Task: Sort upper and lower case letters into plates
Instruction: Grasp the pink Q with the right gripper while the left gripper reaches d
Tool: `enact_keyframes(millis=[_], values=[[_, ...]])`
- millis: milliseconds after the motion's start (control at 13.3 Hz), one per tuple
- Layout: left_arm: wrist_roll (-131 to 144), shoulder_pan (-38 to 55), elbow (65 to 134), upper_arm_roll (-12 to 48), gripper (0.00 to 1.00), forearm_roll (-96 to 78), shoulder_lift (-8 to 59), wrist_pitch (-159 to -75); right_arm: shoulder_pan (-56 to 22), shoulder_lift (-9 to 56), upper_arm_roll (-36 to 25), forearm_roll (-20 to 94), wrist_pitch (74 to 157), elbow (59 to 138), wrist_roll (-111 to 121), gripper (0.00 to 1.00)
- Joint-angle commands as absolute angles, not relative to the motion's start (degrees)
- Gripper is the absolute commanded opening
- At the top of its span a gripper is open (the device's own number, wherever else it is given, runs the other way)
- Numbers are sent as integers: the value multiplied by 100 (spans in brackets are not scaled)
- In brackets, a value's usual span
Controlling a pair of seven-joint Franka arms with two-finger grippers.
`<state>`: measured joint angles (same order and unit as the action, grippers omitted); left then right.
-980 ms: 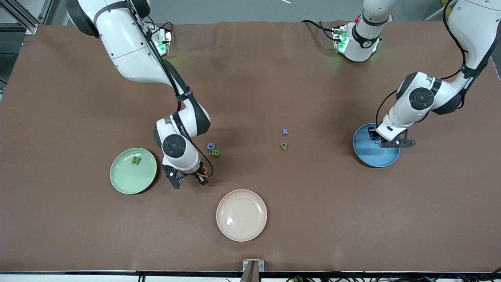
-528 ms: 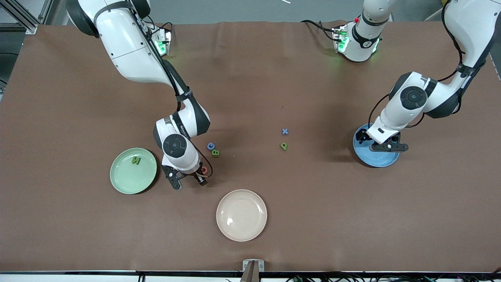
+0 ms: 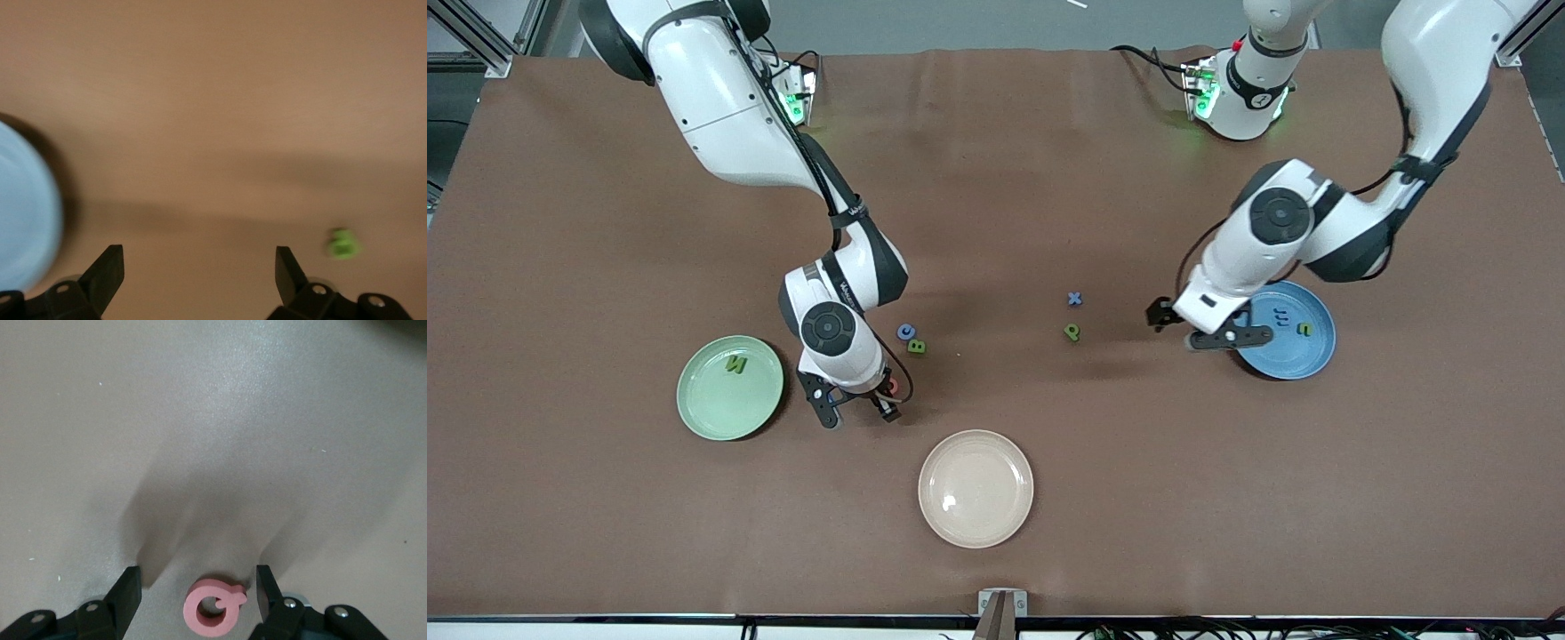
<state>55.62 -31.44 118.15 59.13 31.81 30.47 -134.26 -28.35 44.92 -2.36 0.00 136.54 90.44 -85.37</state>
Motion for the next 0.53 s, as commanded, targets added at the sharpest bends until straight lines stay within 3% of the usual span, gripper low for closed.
enact_keyframes(millis=[0,226,377,452], values=[[6510,-1939,10892,5242,100,3199,3761,-13228,-2953,4526,-246,9,13597,9000,-8728,78],[7030,-294,10311,3976,100,3120,3884,-13228,-2979,4526,-237,9,13597,9000,-8728,71],[7250,113,10056,3745,100,3120,4130,-13228,-2979,4526,-237,9,13597,9035,-8719,65],[7277,149,9994,3735,100,3120,4244,-13236,-2971,4526,-246,9,13588,9035,-8693,55]])
